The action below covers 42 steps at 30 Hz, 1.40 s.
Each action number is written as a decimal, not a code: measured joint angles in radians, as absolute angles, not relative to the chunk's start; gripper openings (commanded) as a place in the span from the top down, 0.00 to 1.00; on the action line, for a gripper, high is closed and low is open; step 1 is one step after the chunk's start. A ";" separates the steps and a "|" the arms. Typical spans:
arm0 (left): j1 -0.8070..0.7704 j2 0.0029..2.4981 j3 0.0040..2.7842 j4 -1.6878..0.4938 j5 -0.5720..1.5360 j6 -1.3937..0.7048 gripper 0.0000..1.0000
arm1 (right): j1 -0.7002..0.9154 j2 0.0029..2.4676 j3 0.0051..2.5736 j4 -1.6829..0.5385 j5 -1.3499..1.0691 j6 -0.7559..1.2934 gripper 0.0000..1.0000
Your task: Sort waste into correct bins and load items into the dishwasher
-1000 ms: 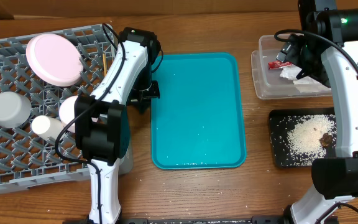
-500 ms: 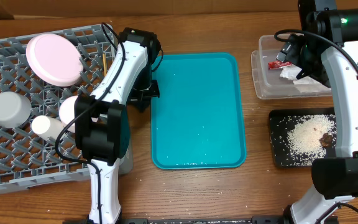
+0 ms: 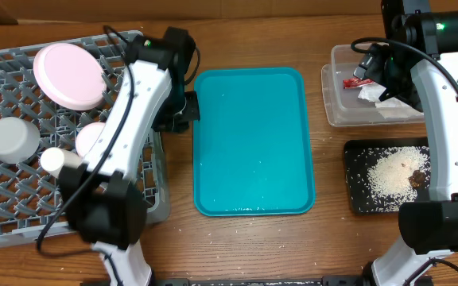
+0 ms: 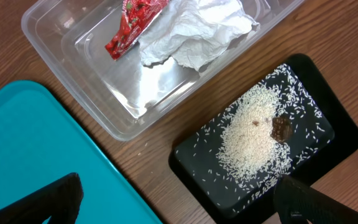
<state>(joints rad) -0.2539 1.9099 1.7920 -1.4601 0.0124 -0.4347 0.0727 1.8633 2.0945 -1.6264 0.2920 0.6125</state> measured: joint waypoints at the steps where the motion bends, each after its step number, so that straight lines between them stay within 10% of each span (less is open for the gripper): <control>1: -0.254 1.880 1.747 -1.423 0.015 -0.434 0.96 | 0.072 1.864 2.094 -1.626 0.291 0.613 0.00; 42: -0.116 1.804 1.348 -1.309 0.041 -0.413 0.96 | 0.073 1.863 2.094 -1.627 0.292 0.613 0.00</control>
